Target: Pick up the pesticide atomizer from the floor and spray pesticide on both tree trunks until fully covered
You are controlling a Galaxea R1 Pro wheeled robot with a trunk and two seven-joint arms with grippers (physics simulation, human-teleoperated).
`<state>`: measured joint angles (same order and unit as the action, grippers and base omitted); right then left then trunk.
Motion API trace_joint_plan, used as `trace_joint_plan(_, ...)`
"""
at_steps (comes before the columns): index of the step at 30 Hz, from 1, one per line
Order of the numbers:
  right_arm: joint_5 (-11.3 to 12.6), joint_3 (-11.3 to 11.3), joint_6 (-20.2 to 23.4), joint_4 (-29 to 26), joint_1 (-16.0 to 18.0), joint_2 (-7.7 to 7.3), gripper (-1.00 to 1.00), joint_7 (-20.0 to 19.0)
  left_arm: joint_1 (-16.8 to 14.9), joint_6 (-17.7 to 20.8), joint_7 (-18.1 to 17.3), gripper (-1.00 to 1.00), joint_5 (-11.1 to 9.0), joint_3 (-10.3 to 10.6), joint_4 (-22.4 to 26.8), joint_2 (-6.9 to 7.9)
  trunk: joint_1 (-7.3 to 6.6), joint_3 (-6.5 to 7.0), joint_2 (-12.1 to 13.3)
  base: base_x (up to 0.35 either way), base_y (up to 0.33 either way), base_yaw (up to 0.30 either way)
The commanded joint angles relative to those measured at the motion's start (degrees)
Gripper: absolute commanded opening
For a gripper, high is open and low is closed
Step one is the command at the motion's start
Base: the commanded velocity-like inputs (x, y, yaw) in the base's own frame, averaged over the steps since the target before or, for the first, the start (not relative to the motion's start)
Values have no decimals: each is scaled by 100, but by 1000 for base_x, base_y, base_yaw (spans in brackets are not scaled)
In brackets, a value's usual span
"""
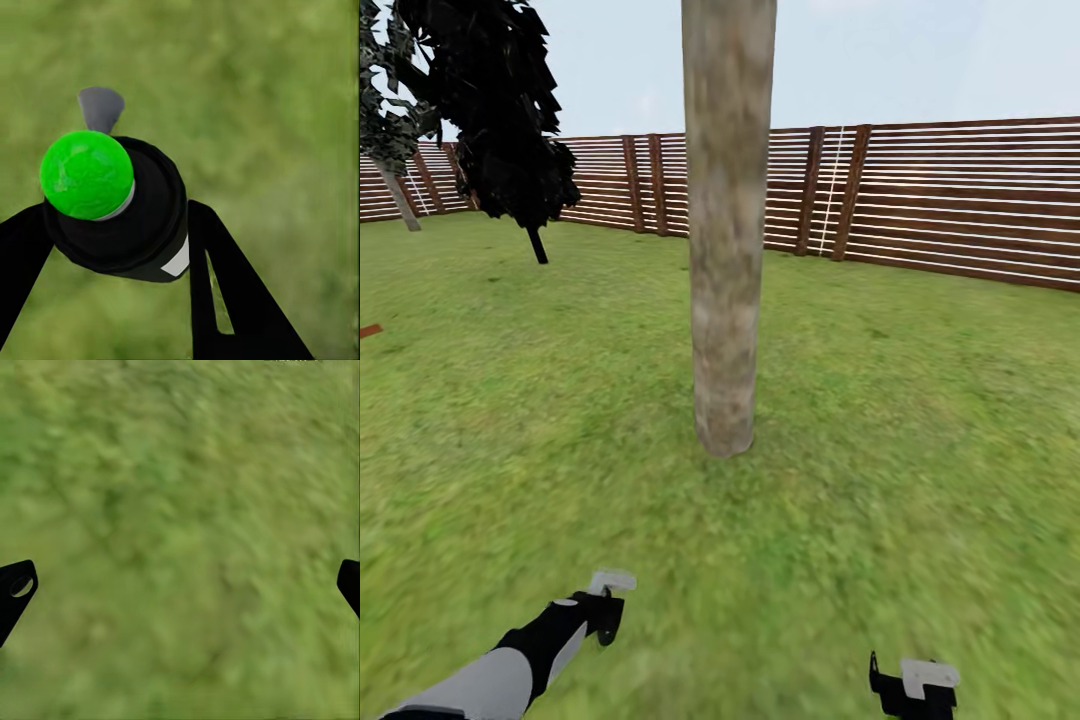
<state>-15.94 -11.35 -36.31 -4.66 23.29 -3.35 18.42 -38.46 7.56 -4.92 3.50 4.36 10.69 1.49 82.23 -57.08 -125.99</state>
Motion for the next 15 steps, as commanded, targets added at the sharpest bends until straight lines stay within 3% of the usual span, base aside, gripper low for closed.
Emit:
trace_joint_plan(1, 6, 0, 0, 0, 0, 5, 100, -2, -11, 4, 8, -100, 9, 1, 6, -22, 0, 0, 0, 270, -168, 0)
trace_joint_plan(4, 11, 1, 1, 0, 0, 10, 100, -4, -27, 8, 138, -100, 10, 3, 11, -40, 0, 0, 0, 249, -208, -83)
trace_joint_plan(11, 3, 7, 1, -5, 0, 5, 100, -27, -75, 91, 298, -100, 10, 8, 9, -44, 0, 0, 0, 239, -226, -277)
trace_joint_plan(13, -9, 11, 1, -7, 0, -9, 100, -200, -88, 307, 299, -100, 10, 11, 11, -44, 0, 0, 0, 238, -227, -298)
trace_joint_plan(15, -5, 4, 1, -8, 0, -39, 100, -722, -92, 521, 295, -100, 10, 12, 117, -42, 0, 0, 0, 242, -227, -276)
